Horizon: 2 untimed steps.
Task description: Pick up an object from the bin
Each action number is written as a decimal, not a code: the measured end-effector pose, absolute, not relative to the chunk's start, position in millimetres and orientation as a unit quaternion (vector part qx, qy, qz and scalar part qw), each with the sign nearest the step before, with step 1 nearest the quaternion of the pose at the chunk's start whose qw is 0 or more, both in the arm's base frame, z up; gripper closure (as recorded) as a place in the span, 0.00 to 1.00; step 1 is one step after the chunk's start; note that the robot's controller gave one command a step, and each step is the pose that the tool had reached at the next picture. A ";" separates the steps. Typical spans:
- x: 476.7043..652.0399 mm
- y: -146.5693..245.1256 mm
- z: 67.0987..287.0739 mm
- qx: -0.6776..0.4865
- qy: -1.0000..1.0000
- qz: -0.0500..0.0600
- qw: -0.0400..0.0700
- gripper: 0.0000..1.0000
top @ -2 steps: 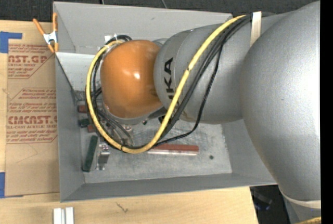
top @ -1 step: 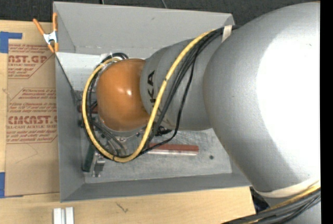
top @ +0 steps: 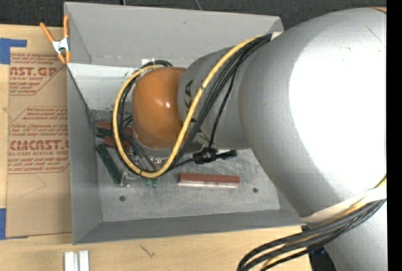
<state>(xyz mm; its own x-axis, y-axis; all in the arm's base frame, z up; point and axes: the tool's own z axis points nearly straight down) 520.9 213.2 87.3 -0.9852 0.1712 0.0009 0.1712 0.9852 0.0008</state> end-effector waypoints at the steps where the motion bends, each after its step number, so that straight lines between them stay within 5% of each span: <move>1: 520.9 213.3 87.3 -0.086 -0.996 -0.001 0.000 0.00; 2: 520.9 213.3 87.3 -0.086 -0.996 -0.001 0.000 0.00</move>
Offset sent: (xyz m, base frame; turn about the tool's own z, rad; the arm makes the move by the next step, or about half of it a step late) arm 0.0000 0.0000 0.0000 0.0000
